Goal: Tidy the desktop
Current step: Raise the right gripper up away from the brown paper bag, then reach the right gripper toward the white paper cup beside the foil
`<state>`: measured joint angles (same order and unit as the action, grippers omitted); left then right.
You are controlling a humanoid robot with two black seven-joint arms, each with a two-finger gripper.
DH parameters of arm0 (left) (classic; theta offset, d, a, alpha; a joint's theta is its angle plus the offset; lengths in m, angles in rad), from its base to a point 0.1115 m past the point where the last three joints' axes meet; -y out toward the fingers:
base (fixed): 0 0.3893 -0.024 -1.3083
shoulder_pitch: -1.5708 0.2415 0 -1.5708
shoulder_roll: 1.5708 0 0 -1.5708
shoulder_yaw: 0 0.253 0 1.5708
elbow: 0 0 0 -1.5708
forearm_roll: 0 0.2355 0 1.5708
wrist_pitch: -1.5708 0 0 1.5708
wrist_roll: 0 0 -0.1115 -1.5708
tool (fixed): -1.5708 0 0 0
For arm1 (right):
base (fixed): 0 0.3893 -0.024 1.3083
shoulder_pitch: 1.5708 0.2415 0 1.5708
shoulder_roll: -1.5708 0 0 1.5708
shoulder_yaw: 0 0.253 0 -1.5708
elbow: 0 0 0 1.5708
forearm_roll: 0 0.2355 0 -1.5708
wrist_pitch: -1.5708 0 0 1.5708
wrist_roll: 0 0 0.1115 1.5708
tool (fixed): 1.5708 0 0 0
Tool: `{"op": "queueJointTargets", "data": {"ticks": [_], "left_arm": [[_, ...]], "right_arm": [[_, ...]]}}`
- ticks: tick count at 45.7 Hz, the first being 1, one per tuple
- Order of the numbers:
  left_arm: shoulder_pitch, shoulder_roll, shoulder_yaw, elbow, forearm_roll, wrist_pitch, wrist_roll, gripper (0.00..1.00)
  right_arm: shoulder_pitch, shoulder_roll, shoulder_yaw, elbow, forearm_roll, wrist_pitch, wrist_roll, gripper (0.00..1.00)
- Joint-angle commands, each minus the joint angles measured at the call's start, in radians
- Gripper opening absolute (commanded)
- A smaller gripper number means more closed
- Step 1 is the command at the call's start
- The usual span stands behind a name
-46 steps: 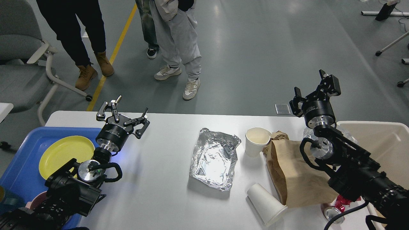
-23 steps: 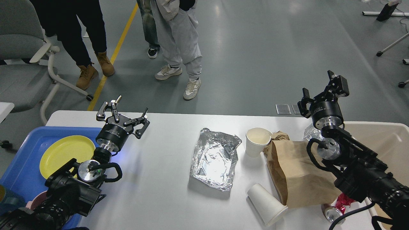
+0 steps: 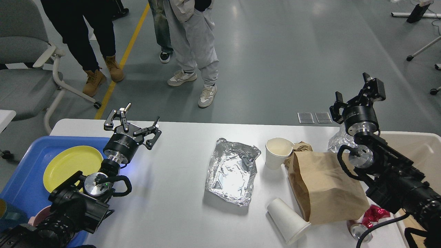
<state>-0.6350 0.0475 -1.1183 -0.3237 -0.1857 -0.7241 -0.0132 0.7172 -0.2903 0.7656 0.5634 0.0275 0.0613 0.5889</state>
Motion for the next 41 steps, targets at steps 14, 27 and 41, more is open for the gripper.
{"op": "queueJointTargets", "data": {"ticks": [14,27,41], "left_arm": [[0.000,0.000,0.000,0.000,0.000,0.000,0.001,0.96],[0.000,0.000,0.000,0.000,0.000,0.000,-0.001,0.96],[0.000,0.000,0.000,0.000,0.000,0.000,-0.001,0.96]], "right_arm": [[0.017,-0.099,-0.057,0.013,-0.021,0.132,0.003,1.00],[0.323,-0.113,-0.722,-0.010,-0.158,0.103,-0.067,1.00],[0.554,-0.061,-1.313,0.009,-0.132,0.178,-0.365,1.00]]}}
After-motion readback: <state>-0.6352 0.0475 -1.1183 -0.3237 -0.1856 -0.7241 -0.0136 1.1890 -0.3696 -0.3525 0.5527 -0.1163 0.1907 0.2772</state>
